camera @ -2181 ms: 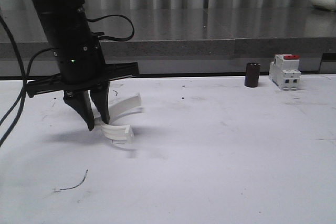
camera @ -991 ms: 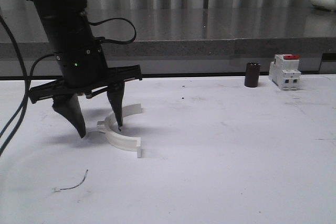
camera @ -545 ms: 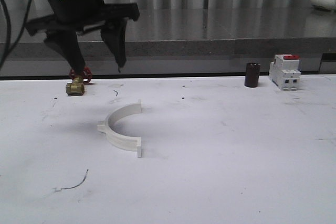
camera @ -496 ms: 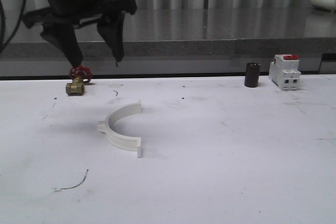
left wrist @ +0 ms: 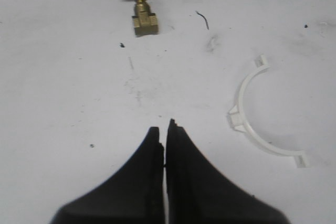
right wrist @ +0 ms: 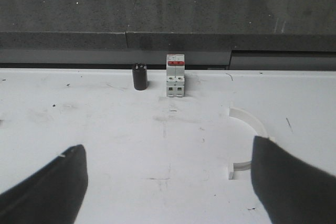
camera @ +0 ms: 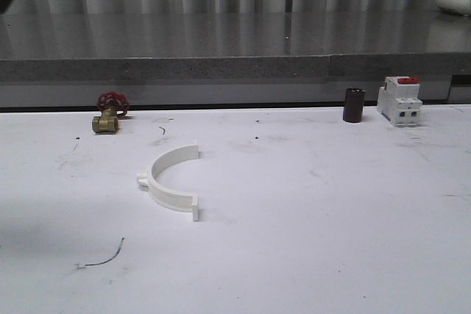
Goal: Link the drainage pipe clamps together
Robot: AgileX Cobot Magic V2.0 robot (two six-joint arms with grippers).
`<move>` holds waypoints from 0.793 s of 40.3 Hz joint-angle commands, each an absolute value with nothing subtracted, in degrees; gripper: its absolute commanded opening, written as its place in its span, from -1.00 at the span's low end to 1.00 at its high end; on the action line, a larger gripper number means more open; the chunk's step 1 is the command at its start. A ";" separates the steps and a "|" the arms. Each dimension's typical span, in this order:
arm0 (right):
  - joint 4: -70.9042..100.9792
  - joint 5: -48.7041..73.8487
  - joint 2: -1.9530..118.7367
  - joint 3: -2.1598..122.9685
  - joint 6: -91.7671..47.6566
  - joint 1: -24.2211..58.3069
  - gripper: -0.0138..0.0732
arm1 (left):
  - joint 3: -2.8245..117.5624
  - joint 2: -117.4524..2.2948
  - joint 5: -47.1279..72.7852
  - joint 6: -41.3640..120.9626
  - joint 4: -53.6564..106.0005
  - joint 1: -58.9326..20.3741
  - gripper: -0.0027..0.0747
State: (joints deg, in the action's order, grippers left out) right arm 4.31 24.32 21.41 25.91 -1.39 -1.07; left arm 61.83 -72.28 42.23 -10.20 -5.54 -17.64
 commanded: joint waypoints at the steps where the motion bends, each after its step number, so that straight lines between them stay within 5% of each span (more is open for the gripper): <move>1: 3.90 20.14 22.15 28.04 -1.71 -1.38 0.81 | 58.04 -63.91 36.16 -10.10 -8.72 -17.21 -0.98; 21: 3.90 20.14 22.15 28.04 -1.71 -1.38 0.81 | 26.04 -26.10 14.53 -10.10 -11.13 -17.21 -0.98; 32: 3.90 20.14 22.15 28.04 -1.71 -1.38 0.81 | 18.03 -11.21 6.74 -10.10 -15.64 -17.21 -0.98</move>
